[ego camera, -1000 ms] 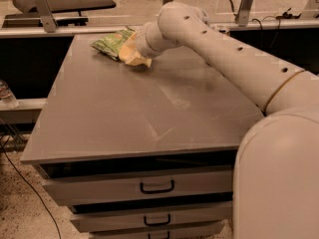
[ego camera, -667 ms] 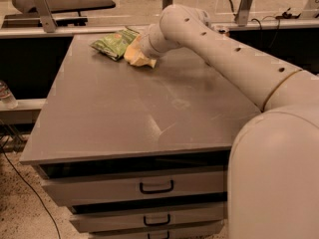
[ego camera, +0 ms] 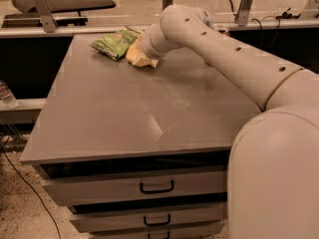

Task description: Move sponge near green jalapeno chip bag

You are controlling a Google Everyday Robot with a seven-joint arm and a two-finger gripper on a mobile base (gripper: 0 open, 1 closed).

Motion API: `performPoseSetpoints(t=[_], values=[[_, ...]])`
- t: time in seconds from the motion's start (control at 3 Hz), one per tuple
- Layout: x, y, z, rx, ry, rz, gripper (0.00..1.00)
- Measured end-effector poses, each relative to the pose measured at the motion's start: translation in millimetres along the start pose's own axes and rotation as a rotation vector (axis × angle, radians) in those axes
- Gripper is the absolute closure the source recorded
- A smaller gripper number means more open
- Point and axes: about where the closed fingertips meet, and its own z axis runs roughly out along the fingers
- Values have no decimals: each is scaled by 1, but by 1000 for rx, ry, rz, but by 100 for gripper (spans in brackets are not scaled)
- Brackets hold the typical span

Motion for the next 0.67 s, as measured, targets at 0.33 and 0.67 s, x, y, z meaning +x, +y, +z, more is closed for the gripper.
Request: performPoseSetpoints(t=[0.33, 0.67], values=[[-7, 0, 1, -6, -14, -4, 12], [-20, -4, -6, -5, -36, -20, 0]])
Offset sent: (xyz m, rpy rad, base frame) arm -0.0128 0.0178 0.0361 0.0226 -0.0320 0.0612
